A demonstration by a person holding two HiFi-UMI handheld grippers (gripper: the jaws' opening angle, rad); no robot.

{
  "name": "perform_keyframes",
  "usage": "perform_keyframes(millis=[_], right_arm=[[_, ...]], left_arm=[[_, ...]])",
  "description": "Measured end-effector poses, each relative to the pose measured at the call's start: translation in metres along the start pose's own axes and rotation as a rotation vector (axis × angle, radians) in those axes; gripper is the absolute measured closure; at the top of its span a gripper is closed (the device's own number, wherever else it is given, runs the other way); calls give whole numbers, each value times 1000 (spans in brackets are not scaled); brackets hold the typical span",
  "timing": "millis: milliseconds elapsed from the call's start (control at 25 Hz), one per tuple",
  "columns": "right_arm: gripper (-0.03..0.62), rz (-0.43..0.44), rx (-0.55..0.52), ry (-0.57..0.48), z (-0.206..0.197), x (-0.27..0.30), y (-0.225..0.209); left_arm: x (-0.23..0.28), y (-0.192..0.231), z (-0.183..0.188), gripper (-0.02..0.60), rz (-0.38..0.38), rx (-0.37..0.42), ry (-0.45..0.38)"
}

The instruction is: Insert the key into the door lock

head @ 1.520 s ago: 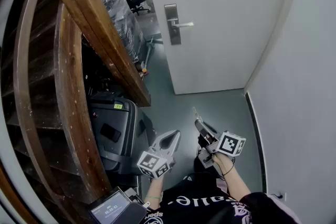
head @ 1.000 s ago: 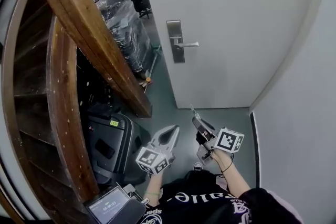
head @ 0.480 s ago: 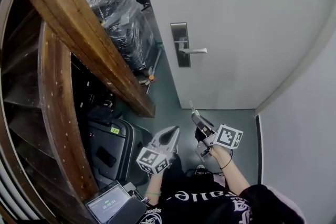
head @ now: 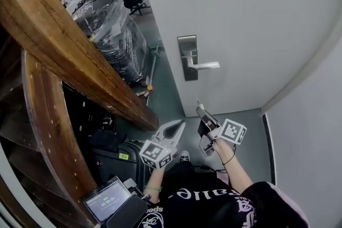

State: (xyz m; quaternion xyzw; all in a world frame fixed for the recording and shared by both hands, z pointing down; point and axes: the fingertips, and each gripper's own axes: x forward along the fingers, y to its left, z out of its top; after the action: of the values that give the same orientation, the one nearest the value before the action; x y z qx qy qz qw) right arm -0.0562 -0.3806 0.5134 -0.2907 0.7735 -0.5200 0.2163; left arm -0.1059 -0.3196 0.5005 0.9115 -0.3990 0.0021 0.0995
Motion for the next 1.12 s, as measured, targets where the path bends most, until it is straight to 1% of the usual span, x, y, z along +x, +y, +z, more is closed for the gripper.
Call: perform_keyframes(millis=[120,240,320,440,560,720,840,1120], right_arm=[[559,-51,37,-51,14,23,-19],[559,-31,129,-117,26,47,-32],[559,-31,161,-147,34,61,-42],[559,-56,156,-165,41,81,-54],[559,-60,163,-189,49,98,-66],[559,-64,176,-202,57,114,-70],[559,-83,157,-189,57,121,-71],[559,-96,157,-216,66,127,-78]], left_arm=[[4,26,6,577,-28,-1,2],[8,44,9,577,-55,-3,4],[9,53,11,577,-68,-6,-1],[10,62,12,577,-87,-9,3],[12,68,9,577,-101,-12,11],[14,73,9,577,-113,-16,12],[15,76,9,577,-117,-17,16],[8,79,3,577,-120,-23,27]])
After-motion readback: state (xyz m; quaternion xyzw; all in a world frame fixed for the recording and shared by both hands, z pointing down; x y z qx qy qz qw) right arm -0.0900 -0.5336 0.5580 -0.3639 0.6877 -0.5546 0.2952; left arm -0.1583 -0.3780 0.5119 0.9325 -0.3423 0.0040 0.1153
